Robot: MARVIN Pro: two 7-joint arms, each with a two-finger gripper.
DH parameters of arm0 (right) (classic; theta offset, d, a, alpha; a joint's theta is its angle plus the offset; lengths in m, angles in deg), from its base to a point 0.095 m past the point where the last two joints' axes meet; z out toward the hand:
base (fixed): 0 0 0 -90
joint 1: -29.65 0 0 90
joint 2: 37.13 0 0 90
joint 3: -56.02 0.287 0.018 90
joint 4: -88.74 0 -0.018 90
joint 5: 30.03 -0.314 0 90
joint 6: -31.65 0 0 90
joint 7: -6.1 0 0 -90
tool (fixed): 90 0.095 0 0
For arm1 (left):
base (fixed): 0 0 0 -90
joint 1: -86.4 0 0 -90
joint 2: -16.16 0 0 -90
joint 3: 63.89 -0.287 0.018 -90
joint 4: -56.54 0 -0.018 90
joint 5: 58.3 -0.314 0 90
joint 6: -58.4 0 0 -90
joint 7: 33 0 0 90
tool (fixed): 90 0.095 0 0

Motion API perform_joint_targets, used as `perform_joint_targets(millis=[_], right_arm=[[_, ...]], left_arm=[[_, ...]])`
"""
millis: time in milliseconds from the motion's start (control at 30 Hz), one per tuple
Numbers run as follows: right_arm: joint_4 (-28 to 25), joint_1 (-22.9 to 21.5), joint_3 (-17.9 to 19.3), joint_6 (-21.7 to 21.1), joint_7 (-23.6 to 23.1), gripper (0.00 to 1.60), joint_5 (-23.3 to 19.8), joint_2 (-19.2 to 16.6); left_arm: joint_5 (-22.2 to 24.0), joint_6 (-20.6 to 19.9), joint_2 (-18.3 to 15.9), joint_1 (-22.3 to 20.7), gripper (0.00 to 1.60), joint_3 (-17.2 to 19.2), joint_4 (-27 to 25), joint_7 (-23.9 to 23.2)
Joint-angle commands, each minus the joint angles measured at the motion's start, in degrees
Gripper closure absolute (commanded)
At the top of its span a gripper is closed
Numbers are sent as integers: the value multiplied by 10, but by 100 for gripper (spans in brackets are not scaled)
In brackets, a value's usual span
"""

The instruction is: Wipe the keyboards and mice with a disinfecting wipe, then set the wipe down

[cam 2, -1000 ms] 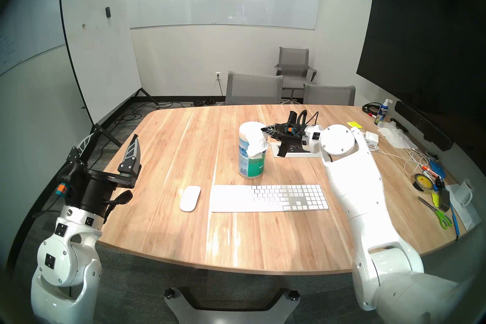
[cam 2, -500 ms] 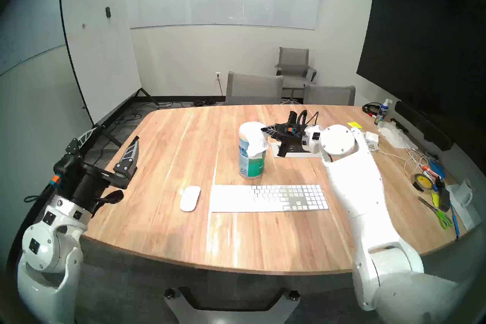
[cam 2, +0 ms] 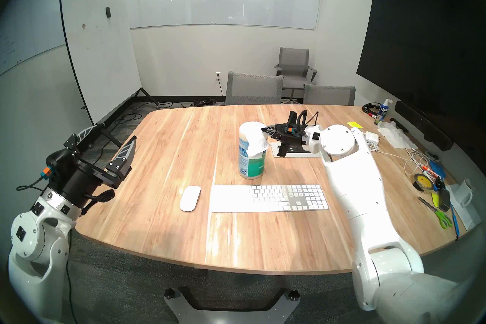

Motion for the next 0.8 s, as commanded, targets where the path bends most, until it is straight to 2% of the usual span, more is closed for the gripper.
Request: perform_joint_targets(millis=[0,600,767], right_arm=[[-5,-2,1,-2,1,160,-1,2],[-5,-2,1,-2,1,160,-1,2],[-5,-2,1,-2,1,160,-1,2]], left_arm=[[36,-5,5,-5,0,12,-16,-10],[49,-14,10,-7,0,21,-16,-24],[37,-23,16,4,0,-13,-16,-21]])
